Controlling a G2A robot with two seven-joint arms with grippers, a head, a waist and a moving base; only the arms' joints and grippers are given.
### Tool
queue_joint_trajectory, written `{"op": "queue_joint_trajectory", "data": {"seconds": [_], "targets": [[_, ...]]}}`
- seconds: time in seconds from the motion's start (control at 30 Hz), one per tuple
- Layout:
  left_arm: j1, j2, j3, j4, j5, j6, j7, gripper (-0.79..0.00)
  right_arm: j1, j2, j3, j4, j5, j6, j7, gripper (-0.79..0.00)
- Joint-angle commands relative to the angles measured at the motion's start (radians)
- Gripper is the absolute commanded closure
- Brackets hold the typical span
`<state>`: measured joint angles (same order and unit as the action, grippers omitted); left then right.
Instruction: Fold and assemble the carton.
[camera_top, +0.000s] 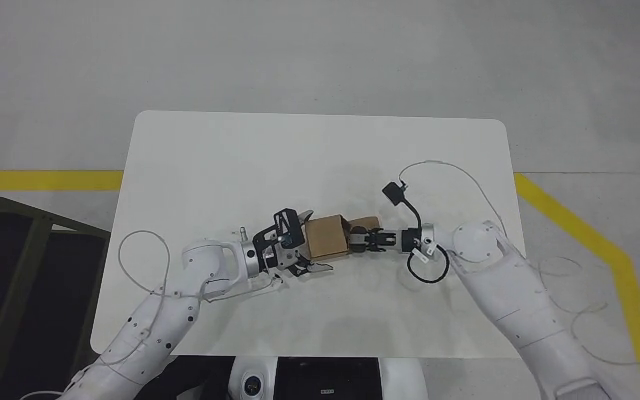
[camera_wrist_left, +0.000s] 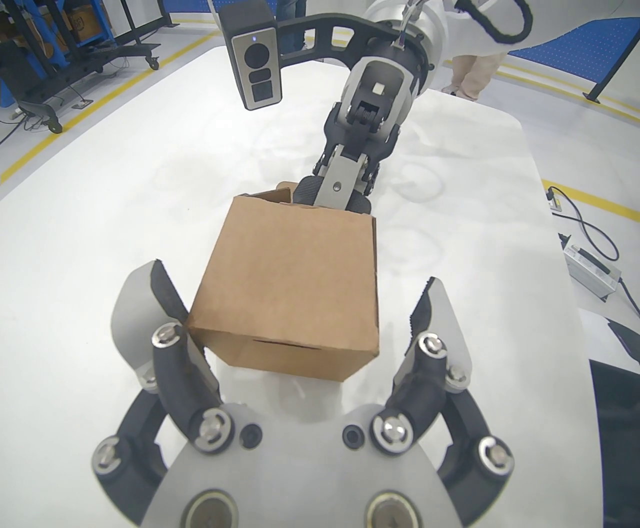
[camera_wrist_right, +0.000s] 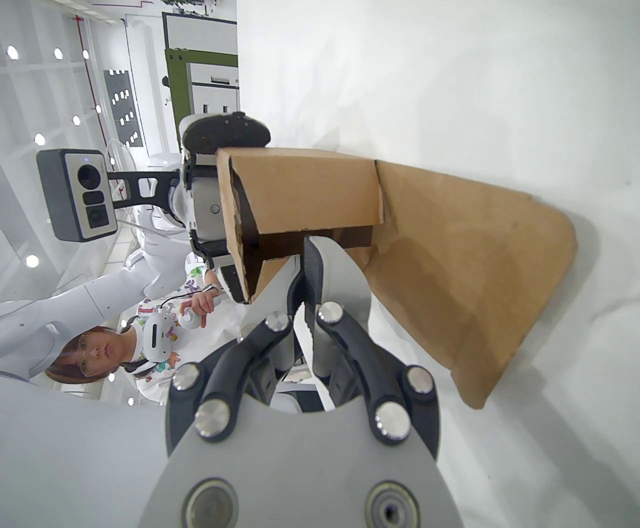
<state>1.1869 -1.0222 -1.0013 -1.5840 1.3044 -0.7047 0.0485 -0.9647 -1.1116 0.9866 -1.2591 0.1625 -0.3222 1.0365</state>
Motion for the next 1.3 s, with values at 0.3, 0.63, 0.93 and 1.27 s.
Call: {"op": "queue_joint_trajectory", "data": {"seconds": [0.3,0.63,0.93,1.27], "targets": [[0.005,-0.001,-0.010,0.001,0.005,-0.010,-0.003,-0.785,0.058,-0.020,-0.045,0.077,0.033,-0.078,0.046,0.000],[0.007,-0.004,-0.013,0.001,0.006,-0.016,-0.003,-0.785,0.099,-0.040,-0.092,0.116,0.063,-0.133,0.099,0.000],[0.007,-0.007,-0.013,-0.001,0.010,-0.023,-0.002,-0.785,0.127,-0.058,-0.130,0.145,0.073,-0.149,0.105,0.000],[0.008,-0.010,-0.013,0.002,0.014,-0.023,-0.006,-0.785,0.144,-0.075,-0.160,0.167,0.084,-0.159,0.100,0.000]]}}
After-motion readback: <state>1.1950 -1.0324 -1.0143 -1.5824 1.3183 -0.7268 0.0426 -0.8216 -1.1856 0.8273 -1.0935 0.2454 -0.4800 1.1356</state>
